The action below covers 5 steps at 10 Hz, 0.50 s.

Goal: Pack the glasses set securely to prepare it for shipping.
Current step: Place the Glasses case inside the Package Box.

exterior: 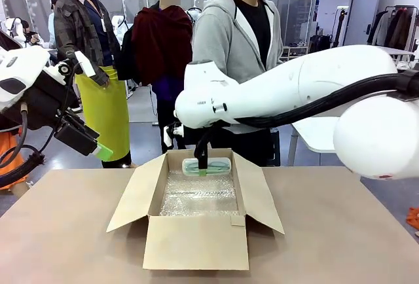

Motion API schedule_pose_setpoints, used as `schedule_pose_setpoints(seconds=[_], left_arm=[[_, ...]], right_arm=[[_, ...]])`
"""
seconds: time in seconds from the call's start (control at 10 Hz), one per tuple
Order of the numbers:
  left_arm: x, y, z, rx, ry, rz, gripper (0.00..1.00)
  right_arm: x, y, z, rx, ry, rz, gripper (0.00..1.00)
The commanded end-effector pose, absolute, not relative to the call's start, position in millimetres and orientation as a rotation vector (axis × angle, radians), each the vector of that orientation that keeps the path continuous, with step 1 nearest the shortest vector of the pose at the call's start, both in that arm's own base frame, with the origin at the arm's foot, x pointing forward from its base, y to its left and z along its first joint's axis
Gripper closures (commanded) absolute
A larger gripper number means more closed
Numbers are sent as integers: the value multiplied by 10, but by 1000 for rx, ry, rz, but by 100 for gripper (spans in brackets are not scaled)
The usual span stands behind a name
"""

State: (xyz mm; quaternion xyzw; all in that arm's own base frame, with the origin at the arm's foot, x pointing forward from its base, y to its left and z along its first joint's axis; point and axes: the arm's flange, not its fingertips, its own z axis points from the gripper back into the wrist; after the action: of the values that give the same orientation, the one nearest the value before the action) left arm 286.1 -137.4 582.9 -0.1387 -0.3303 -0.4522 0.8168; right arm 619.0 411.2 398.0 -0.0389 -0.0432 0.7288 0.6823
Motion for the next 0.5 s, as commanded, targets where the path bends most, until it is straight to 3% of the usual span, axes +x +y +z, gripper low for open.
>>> schedule_pose_setpoints(seconds=[0.0,0.4], left_arm=[[2853,-1366,5840,-297,-706,-958,0],[2853,-1366,5840,-297,-706,-958,0]], right_arm=[[6260,4223,3887,-114,-112,1649,36],[6370,4314,3640,-112,-146,1629,36]])
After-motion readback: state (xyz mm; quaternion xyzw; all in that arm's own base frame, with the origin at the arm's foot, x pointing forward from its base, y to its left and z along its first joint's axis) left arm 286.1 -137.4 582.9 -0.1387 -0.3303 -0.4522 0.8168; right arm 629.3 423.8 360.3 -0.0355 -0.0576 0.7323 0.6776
